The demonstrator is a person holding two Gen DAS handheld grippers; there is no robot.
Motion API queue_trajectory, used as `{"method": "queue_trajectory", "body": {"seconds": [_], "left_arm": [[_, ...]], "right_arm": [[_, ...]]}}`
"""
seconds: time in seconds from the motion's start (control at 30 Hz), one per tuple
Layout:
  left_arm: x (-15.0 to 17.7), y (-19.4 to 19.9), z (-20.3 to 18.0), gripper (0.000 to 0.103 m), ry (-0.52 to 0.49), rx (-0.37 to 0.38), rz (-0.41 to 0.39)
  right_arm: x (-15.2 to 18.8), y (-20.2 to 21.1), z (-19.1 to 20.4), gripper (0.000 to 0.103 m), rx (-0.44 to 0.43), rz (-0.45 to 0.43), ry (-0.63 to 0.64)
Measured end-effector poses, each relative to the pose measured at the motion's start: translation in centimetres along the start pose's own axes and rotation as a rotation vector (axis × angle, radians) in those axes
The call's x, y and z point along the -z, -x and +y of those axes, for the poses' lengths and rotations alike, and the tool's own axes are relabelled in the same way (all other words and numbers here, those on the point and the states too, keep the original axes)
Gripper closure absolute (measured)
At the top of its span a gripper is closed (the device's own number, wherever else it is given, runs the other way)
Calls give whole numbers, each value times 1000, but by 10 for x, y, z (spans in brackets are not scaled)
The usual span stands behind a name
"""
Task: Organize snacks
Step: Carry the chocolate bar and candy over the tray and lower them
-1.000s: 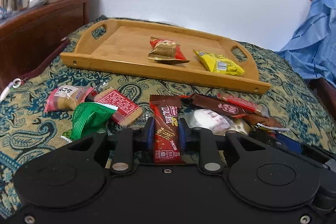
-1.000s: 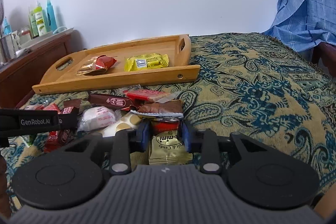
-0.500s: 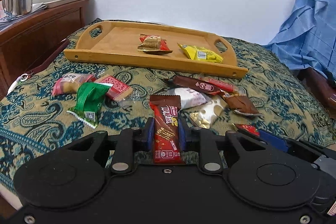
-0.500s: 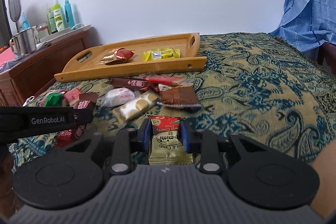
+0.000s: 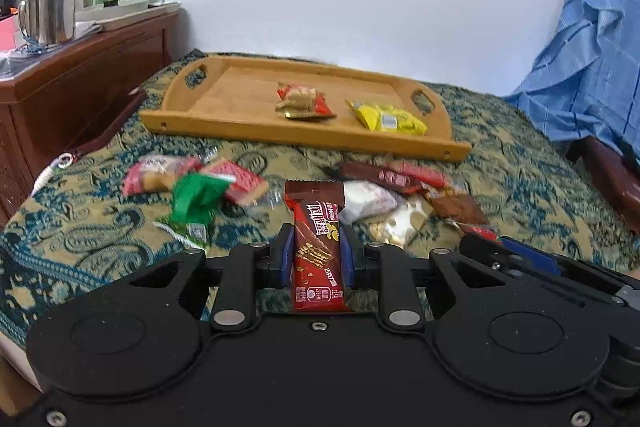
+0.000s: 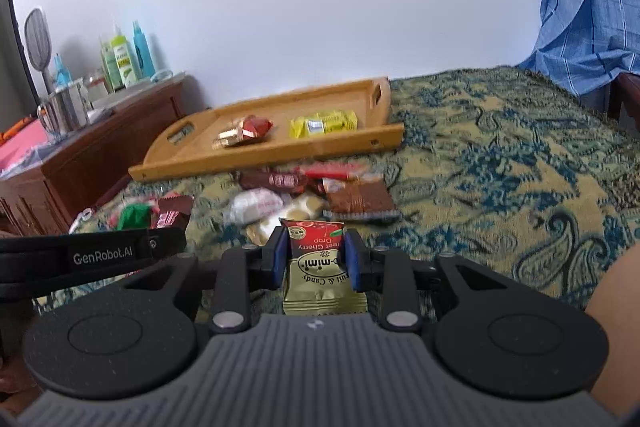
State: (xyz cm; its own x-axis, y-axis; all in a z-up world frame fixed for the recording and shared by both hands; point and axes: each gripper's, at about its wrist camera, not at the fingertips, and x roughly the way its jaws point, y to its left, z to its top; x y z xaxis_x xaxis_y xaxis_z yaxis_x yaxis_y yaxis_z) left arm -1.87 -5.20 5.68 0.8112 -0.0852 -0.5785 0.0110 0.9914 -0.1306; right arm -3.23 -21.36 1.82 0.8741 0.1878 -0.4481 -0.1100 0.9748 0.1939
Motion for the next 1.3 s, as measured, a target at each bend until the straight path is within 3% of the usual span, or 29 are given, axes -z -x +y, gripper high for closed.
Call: {"method": "queue_trajectory", "body": {"seconds": [0.33,0.6,0.73,0.87,1.0,1.3], "left_arm": [[-39,5,15,81,16,-7,-12],[-97,17,29,81,-20,25,-84],[-131,20,36,81,-35,49,-130],[-156,5,45,81,-30,70,-104],[-166,-22,53,81,-21,72,-66],[-161,-101,69,81,-34,67,10]], "right_arm": [[-45,0,5,68,-16,-54,-43],[-124,5,3,68,-40,-120,-99],[-171,-5,-2,68,-54,-100,-158],[-201,-26,-4,68,-63,-48,-210],[-205,-57,0,68,-77,8,-252],[-169,-150,6,69,-155,192,-367]]}}
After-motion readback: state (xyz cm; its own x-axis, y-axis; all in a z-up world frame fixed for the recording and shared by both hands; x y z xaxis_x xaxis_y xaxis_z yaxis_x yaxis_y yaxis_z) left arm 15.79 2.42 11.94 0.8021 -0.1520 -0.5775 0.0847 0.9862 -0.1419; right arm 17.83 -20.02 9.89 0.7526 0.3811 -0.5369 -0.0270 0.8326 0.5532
